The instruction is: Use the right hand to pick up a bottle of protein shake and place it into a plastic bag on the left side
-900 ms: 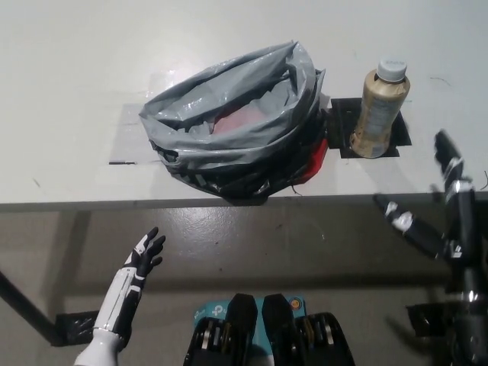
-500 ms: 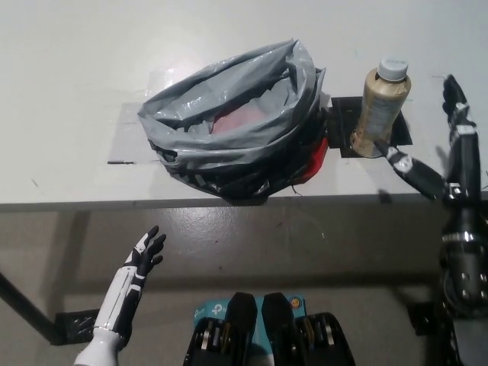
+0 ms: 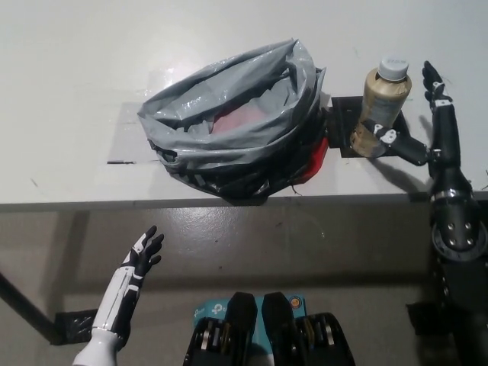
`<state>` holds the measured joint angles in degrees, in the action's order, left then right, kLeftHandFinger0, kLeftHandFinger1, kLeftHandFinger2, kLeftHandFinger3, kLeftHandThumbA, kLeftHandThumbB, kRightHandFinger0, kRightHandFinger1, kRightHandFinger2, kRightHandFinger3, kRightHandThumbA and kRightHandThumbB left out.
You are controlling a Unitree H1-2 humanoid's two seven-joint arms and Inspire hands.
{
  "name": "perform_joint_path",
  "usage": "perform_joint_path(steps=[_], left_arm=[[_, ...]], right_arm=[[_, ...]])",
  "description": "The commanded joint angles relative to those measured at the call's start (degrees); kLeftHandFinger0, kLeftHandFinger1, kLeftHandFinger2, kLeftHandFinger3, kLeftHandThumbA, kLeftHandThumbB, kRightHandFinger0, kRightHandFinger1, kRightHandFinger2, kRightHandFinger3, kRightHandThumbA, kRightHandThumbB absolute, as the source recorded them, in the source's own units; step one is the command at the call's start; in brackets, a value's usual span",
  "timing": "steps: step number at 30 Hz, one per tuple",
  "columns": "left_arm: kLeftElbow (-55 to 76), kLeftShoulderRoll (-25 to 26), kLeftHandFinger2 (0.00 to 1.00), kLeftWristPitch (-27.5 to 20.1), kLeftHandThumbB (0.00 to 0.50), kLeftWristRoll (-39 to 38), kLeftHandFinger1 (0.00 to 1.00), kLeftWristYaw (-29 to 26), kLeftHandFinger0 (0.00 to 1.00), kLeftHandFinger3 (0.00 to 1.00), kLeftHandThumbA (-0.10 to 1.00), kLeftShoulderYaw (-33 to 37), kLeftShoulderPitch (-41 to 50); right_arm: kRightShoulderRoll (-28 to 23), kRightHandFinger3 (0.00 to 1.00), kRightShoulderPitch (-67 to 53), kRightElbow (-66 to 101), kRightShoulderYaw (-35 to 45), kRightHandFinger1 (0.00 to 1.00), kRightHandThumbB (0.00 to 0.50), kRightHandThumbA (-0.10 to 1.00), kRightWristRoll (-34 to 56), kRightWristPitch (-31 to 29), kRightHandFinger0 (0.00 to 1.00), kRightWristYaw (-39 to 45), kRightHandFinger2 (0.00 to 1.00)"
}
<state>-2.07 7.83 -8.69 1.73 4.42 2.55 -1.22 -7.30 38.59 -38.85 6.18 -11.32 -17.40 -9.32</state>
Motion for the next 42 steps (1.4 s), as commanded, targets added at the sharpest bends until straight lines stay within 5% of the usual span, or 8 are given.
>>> perform_joint_path(steps=[1, 10, 15, 16, 17, 19, 23, 42], left_arm=[[2.30, 0.15, 1.00, -1.24, 0.095, -1.45, 1.00, 0.68, 1.00, 1.00, 1.00, -0.56, 0.07], [1.94, 0.19, 1.00, -1.37, 0.081, -1.71, 1.00, 0.70, 1.00, 1.00, 1.00, -0.64, 0.00], [1.82, 0.19, 1.00, -0.84, 0.104, -1.49, 1.00, 0.64, 1.00, 1.00, 1.00, -0.46, -0.31], [1.90, 0.21, 1.00, -0.83, 0.096, -1.37, 1.00, 0.62, 1.00, 1.00, 1.00, -0.41, -0.31], [2.27, 0.29, 1.00, -0.81, 0.090, -1.28, 1.00, 0.58, 1.00, 1.00, 1.00, -0.43, -0.20], [2.32, 0.35, 1.00, -0.84, 0.095, -1.37, 1.00, 0.63, 1.00, 1.00, 1.00, -0.47, -0.40], [2.57, 0.48, 1.00, -0.25, 0.077, -1.40, 1.00, 0.72, 1.00, 1.00, 1.00, -0.49, -0.53], [1.90, 0.57, 1.00, -0.75, 0.032, -2.18, 1.00, 0.82, 1.00, 1.00, 1.00, -1.00, -0.93]], right_arm=[[-1.39, 1.00, 6.91, -4.81, 0.22, 1.00, 0.392, 1.00, 1.90, -1.54, 1.00, -1.12, 1.00], [-2.23, 1.00, 13.51, -13.72, -0.35, 1.00, 0.457, 1.00, 3.88, 1.13, 1.00, 2.22, 1.00], [-2.56, 1.00, 16.65, -19.51, -1.26, 1.00, 0.486, 0.75, 3.83, 0.01, 1.00, 2.57, 1.00], [-2.53, 1.00, 17.04, -20.06, -1.75, 0.82, 0.479, 0.65, 3.00, 1.26, 0.79, 1.50, 0.94], [-2.46, 0.18, 17.85, -21.91, -3.79, 0.08, 0.286, 0.23, -0.45, 2.86, 0.13, -2.54, 0.09], [-2.44, 0.10, 18.08, -23.05, -5.18, 0.00, 0.259, -0.03, -2.07, 2.56, 0.01, -4.99, 0.12], [-2.40, 0.38, 16.96, -23.01, -6.06, 0.14, 0.205, -0.07, -1.02, 3.36, 0.00, -4.44, 0.46], [-5.01, 0.80, 18.05, -17.23, -10.64, 0.34, 0.093, -0.10, -5.86, -1.18, 0.00, -11.30, 0.74]])
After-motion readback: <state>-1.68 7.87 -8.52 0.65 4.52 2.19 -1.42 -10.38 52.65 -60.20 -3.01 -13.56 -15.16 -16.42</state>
